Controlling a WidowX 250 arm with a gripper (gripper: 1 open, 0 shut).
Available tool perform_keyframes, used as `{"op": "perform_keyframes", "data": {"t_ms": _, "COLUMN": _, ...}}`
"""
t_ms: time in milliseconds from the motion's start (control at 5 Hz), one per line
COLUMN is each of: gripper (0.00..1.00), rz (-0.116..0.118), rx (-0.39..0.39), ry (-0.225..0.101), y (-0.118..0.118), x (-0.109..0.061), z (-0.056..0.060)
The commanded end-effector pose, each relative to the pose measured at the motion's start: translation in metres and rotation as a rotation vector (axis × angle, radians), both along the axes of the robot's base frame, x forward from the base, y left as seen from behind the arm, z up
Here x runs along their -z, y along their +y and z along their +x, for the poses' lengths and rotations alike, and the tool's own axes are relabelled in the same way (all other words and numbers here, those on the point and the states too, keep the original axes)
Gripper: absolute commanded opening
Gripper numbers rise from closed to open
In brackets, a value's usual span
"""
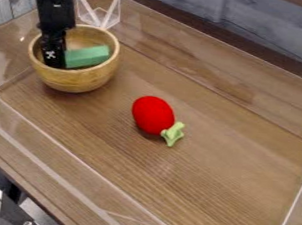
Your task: Remove the green stick from the brown bowl and put it on the table
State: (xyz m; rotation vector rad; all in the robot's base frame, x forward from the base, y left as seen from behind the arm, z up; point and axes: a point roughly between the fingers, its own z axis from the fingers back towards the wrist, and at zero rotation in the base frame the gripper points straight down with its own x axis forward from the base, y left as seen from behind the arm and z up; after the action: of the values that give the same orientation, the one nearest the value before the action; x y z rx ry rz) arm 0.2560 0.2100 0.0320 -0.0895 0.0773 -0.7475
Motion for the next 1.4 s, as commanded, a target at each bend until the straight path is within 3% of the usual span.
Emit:
{"op": "perform_keyframes", "data": {"t_ms": 0, "gripper": 0.0, "rz": 0.038, "rx": -0.09, "ry": -0.025, "y": 0.018, "x": -0.013, "z": -0.007}}
{"op": "perform_keyframes", "data": {"t_ms": 200, "gripper": 0.0, "rz": 0.044, "rx": -0.146, "ry": -0.033, "y": 0.019, "x": -0.019, "z": -0.008}}
{"op": "perform_keyframes", "data": {"t_ms": 600, "gripper": 0.0, "rz": 0.048, "rx": 0.007, "ry": -0.051, "y": 0.023, "x": -0.023, "z": -0.007}}
{"op": "perform_keyframes", "data": {"t_ms": 1000, "gripper": 0.0, "rz": 0.049, "rx": 0.087, "ry": -0.059, "y": 0.02, "x": -0.05, "z": -0.017}}
{"op": "perform_keyframes", "data": {"t_ms": 1200, "gripper": 0.0, "rz": 0.051, "rx": 0.084, "ry": -0.059, "y": 0.015, "x": -0.044, "z": -0.02}}
